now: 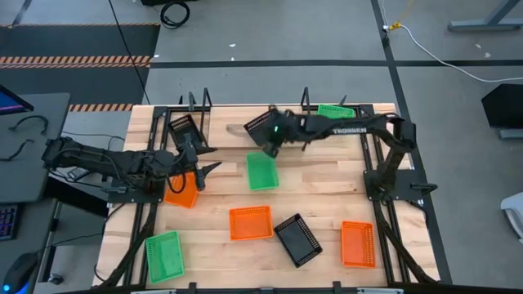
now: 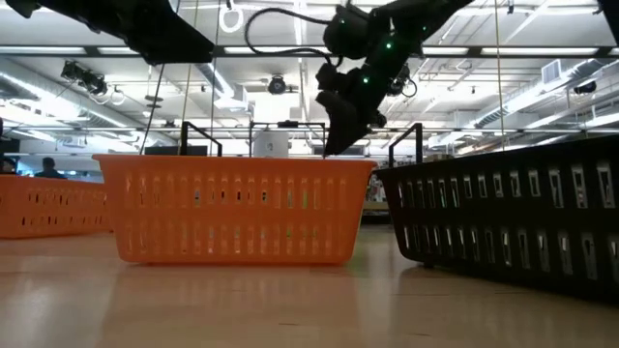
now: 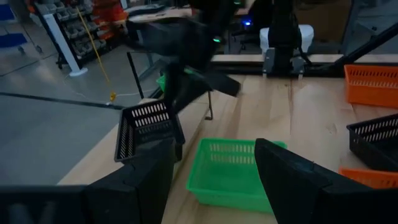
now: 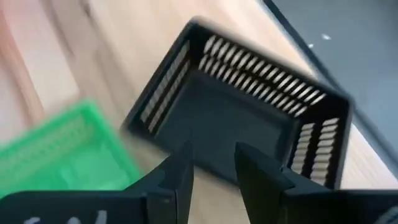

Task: Stack baskets on shelf by color
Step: Adjust the black bin on the shelf

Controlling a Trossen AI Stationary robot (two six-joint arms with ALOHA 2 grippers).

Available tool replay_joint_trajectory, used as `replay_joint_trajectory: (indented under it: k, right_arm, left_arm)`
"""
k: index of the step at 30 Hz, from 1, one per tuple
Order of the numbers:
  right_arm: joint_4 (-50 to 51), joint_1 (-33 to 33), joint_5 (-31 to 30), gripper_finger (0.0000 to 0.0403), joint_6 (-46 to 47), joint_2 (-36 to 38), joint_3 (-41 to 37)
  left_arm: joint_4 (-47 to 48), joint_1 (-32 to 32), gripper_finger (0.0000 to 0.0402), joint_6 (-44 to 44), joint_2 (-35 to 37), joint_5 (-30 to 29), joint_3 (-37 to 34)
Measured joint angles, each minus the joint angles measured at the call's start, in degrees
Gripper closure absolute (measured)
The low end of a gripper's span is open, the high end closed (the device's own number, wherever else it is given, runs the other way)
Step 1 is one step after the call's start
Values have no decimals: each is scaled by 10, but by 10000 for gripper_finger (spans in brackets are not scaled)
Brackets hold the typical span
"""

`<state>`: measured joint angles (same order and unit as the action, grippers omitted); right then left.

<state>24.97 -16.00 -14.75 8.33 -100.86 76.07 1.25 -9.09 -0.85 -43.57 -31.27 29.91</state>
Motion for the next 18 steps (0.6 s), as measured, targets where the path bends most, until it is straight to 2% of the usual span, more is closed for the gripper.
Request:
replay_joint_trajectory:
  k: [3, 5, 9, 14, 18]
  right_arm:
    - [-30, -28, 82, 281, 23, -3, 22]
    - [-19, -29, 97, 281, 33, -19, 64]
    - [70, -15, 113, 281, 29, -86, 192]
    - [258, 2, 84, 281, 11, -189, 373]
    - [350, 2, 61, 281, 27, -256, 459]
  left_arm:
    - [-8, 0, 171, 0, 0, 0, 0]
    - [-8, 0, 171, 0, 0, 0, 0]
    - [-7, 0, 171, -2, 0, 0, 0]
    - [1, -11, 171, -15, 0, 0, 0]
    - [10, -23, 171, -15, 0, 1, 0]
